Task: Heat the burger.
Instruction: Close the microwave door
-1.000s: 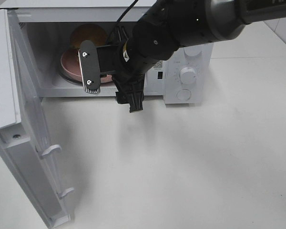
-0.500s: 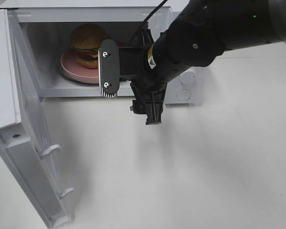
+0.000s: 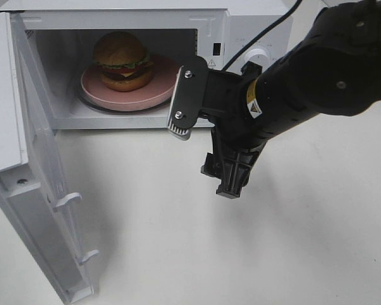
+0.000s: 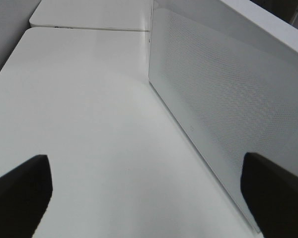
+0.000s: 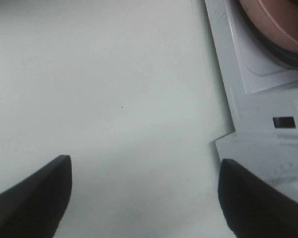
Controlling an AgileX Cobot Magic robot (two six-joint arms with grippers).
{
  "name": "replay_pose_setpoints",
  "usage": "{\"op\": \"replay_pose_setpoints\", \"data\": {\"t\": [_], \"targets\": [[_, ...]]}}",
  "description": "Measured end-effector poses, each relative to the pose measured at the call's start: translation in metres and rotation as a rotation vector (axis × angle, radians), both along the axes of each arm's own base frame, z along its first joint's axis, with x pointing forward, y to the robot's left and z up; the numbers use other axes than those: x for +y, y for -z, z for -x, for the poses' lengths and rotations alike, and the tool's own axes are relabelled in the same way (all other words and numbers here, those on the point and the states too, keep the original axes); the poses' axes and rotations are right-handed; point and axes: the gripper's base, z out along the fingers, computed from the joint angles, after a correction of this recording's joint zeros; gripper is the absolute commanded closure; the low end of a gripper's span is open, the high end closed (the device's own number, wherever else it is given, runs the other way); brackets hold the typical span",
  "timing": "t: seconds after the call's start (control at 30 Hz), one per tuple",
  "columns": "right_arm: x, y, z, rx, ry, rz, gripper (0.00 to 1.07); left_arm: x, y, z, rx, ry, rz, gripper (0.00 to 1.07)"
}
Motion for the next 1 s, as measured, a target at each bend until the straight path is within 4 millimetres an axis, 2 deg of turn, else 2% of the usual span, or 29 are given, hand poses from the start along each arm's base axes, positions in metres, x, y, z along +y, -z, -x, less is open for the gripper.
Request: {"op": "replay_pose_setpoints", "data": {"t": [0.13,0.2,0.3,0.37,0.5,0.57,0.83,1.0], "targets": [[-0.007,-0.004,0.007,0.032,0.083,-0.037,0.31,0.000,0.000,0.000,0.000,0.000,0.000,0.09],[-0.016,-0.011,0.016,0.089,0.221,-0.089,0.31,0.000,0.000,0.000,0.000,0.000,0.000,0.09],[-0.018,-0.014,0.018,0.101,0.256,-0.099,0.31,0.000,0.000,0.000,0.000,0.000,0.000,0.09],[-0.028,-0.023,0.025,0.134,0.357,-0.107,0.31,0.000,0.000,0.000,0.000,0.000,0.000,0.09],[-0.037,-0.031,0.033,0.164,0.449,-0.105,0.31,0.000,0.000,0.000,0.000,0.000,0.000,0.09],[-0.052,-0.041,0.045,0.206,0.555,-0.055,0.31,0.000,0.000,0.000,0.000,0.000,0.000,0.09],[-0.073,-0.061,0.065,0.242,0.645,-0.006,0.31,0.000,0.000,0.000,0.000,0.000,0.000,0.09],[-0.084,-0.079,0.081,0.251,0.662,-0.068,0.31,0.000,0.000,0.000,0.000,0.000,0.000,0.09]]}}
